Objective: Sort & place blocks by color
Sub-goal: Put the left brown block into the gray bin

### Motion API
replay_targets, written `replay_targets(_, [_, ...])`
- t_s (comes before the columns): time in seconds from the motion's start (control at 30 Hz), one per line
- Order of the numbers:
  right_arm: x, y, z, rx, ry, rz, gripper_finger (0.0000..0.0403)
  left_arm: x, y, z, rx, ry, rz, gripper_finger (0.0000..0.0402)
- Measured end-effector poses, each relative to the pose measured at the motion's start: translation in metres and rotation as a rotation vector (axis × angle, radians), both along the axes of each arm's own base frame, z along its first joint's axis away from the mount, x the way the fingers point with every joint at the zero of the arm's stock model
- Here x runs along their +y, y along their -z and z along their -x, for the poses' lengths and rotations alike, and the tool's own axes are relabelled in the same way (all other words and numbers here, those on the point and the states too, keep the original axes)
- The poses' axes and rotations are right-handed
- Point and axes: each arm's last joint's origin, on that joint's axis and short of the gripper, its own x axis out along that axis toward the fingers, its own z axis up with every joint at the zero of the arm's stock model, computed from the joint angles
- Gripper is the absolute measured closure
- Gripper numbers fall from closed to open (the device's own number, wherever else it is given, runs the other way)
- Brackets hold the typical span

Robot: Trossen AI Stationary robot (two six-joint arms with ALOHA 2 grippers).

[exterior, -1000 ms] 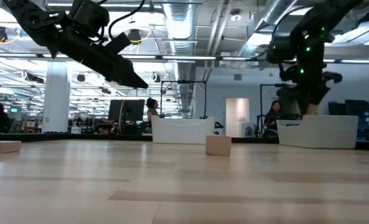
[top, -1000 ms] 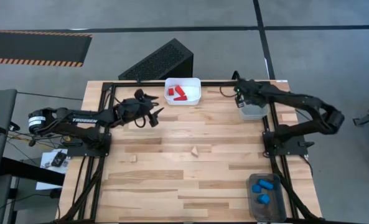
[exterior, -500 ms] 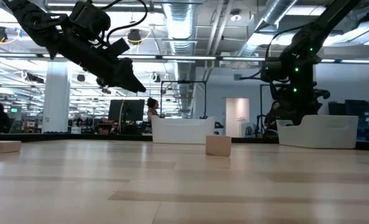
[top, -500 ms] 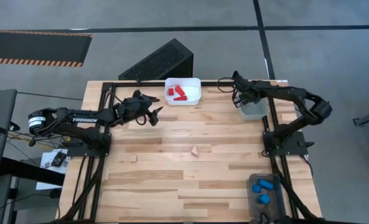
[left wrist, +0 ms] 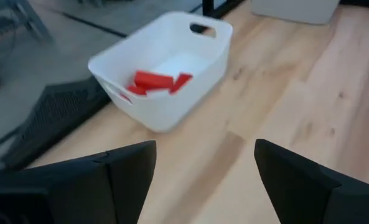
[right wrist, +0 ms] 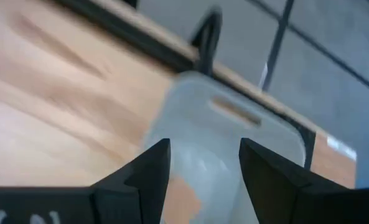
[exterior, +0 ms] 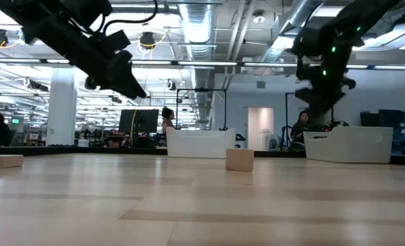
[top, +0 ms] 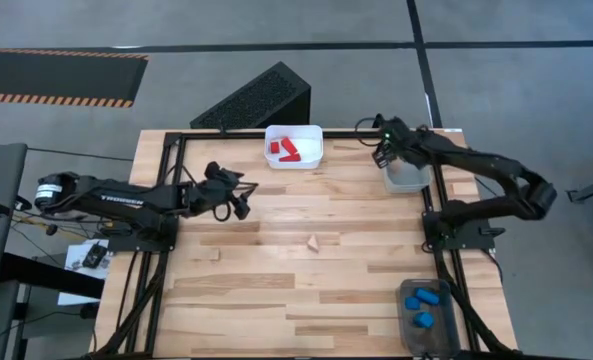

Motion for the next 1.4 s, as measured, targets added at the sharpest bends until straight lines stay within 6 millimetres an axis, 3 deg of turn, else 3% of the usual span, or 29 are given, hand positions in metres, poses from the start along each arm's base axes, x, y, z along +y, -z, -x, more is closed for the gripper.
replay_targets(0.27, [0.035,-0.033,-0.018,-0.201,-0.204,0.126,0.0186,-0.029,0.013,0.006,0.075,0.048,0.110,0.0139])
replay_targets(0.6, [0.103,-0.047,-0.053,-0.386,-0.523,0.139,0.0188,-0.066,0.028,0.021,0.222,0.203,0.315,0.0139])
replay_targets(0.83, [0.131,-0.057,-0.066,-0.505,-0.662,0.171,0.0188,-0.086,0.030,0.030,0.244,0.240,0.362,0.0139])
replay_targets(1.17, [0.171,-0.042,-0.083,-0.553,-0.741,0.049,0.0188,-0.107,0.038,0.044,0.210,0.207,0.371,0.0139])
replay_targets(1.4, [0.203,-0.006,-0.107,-0.462,-0.831,-0.025,0.0190,-0.123,0.047,0.049,0.246,0.233,0.396,0.0139])
